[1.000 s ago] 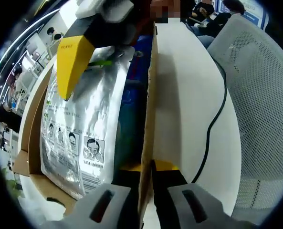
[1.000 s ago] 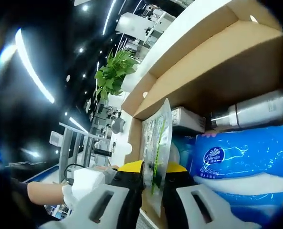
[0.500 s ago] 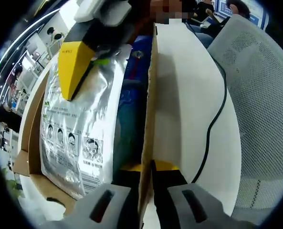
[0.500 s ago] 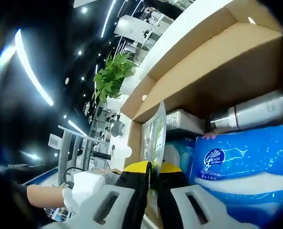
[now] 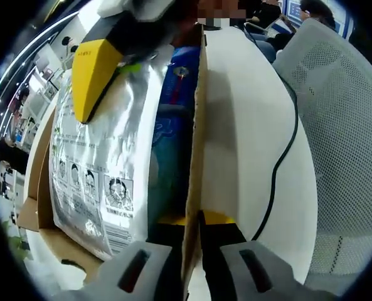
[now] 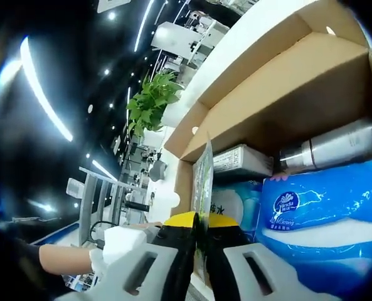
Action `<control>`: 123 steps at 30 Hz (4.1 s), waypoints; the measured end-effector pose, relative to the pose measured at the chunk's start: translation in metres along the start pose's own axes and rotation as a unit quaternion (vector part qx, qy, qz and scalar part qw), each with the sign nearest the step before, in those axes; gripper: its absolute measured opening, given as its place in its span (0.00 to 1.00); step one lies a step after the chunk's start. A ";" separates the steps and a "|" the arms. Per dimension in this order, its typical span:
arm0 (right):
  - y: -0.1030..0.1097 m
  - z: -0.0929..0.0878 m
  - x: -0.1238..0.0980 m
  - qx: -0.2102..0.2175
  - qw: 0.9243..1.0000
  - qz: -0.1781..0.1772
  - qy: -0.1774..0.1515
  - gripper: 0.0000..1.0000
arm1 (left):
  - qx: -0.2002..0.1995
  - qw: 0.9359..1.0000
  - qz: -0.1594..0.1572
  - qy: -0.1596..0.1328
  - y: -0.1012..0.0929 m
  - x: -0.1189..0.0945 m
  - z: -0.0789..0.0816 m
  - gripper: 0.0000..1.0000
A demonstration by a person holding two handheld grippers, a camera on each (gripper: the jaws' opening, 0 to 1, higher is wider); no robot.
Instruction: Operate the shoe box by opening the lid, removing the specified soft item, and placing it in the target area until the item is outside and the box remains undamaged.
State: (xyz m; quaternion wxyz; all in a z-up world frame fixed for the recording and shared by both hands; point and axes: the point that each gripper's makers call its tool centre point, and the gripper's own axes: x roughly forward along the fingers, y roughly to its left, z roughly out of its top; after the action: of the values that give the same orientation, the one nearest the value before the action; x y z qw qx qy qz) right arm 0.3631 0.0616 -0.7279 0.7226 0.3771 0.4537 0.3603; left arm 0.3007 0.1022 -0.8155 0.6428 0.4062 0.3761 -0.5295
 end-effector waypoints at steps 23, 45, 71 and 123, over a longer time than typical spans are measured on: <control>0.013 0.010 -0.030 -0.030 0.999 0.003 -0.018 0.00 | 0.001 1.000 0.000 0.000 0.000 0.000 -0.001 0.04; 0.012 0.015 -0.059 -0.017 0.999 0.010 -0.040 0.00 | 0.001 1.000 0.001 0.000 0.000 -0.001 -0.001 0.04; 0.008 0.018 -0.094 0.011 0.997 0.024 -0.069 0.00 | 0.001 1.000 0.000 0.000 0.000 -0.001 0.000 0.04; 0.026 0.015 -0.190 0.072 0.985 0.056 -0.149 0.00 | 0.002 1.000 0.001 -0.001 0.000 -0.001 -0.001 0.04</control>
State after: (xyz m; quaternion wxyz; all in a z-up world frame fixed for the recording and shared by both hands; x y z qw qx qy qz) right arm 0.3096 -0.0936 -0.6275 0.7319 0.5021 0.3440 0.3063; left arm 0.3009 0.1031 -0.8150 0.6427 0.4076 0.3738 -0.5301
